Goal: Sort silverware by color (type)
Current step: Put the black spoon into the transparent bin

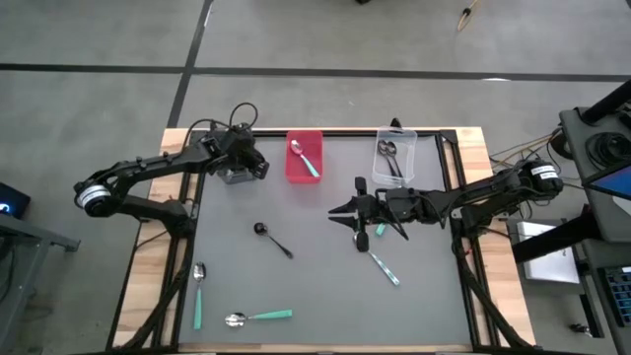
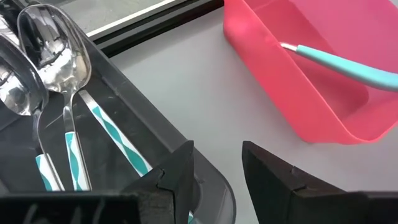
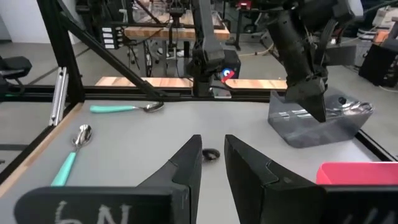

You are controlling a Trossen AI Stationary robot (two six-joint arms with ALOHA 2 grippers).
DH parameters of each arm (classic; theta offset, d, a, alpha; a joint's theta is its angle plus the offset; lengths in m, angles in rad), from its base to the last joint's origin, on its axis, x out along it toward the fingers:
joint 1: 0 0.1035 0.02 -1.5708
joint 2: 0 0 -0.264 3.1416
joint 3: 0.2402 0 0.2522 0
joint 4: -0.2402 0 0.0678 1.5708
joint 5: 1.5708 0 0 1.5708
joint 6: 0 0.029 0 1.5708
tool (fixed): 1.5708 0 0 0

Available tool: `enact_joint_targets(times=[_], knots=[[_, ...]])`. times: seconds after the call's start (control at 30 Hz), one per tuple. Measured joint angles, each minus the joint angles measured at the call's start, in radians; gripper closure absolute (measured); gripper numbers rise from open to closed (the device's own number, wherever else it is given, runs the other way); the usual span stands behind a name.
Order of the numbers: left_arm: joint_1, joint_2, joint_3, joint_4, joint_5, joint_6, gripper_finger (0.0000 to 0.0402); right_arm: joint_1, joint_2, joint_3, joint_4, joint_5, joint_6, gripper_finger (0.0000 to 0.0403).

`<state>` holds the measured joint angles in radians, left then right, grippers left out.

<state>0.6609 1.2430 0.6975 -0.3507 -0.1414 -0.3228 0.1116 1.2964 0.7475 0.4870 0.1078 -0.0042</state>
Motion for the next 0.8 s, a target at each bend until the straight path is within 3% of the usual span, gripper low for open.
enact_joint_targets(times=[0.2, 0.4, 0.8], knots=[[-0.011, 0.001, 0.0, -0.015, -0.001, 0.004, 0.0285, -0.001, 0.0, 0.0, -0.001, 0.007, 0.004, 0.0342], [-0.013, 0.002, -0.001, -0.034, -0.001, 0.004, 0.0285, -0.004, 0.0, 0.0, 0.001, 0.099, -0.038, 0.0342], [-0.055, 0.002, -0.001, -0.041, 0.001, -0.032, 0.0285, -0.003, 0.0, 0.0, 0.007, 0.103, -0.042, 0.0342]])
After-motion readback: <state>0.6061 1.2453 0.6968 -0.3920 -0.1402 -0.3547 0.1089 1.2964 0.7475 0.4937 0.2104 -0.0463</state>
